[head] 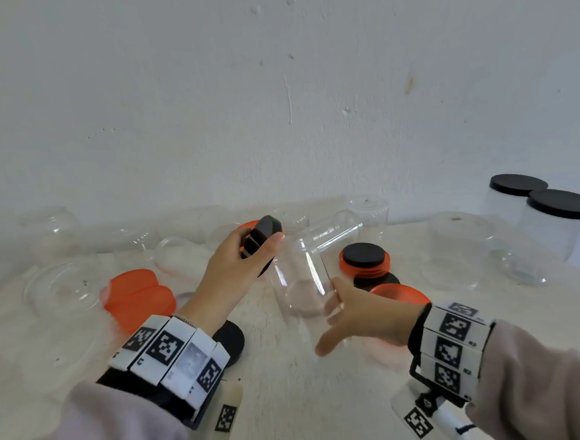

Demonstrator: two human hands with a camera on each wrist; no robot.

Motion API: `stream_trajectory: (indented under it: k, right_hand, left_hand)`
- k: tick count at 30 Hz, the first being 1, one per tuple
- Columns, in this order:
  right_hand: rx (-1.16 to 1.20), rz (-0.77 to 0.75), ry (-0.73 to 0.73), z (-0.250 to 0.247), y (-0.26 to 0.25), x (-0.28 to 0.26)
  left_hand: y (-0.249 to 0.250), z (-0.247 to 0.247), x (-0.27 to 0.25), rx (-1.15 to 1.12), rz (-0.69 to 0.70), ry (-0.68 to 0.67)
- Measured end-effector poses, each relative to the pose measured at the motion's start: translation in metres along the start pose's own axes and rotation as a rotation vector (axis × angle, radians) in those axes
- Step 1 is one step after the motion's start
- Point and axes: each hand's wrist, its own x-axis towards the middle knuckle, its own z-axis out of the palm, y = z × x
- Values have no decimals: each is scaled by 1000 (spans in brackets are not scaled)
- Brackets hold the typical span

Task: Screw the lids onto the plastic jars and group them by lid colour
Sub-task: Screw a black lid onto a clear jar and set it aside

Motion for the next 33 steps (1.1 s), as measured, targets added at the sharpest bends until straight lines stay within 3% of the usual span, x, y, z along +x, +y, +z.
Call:
stream_trajectory:
  k: [12, 21, 27, 33]
  right_hand:
    - [-134, -2, -23, 14, 2, 9]
    - [125, -212, 12, -3, -13, -6]
    - [121, -262, -36, -4, -9, -6]
    - [100, -272, -51, -5, -6, -4]
  left_hand:
    - [13, 6, -6, 65, 71, -130]
    - [19, 8, -6, 171, 156, -259]
    - [16, 13, -5, 297, 138, -352]
    - [7, 17, -2, 412, 186, -347]
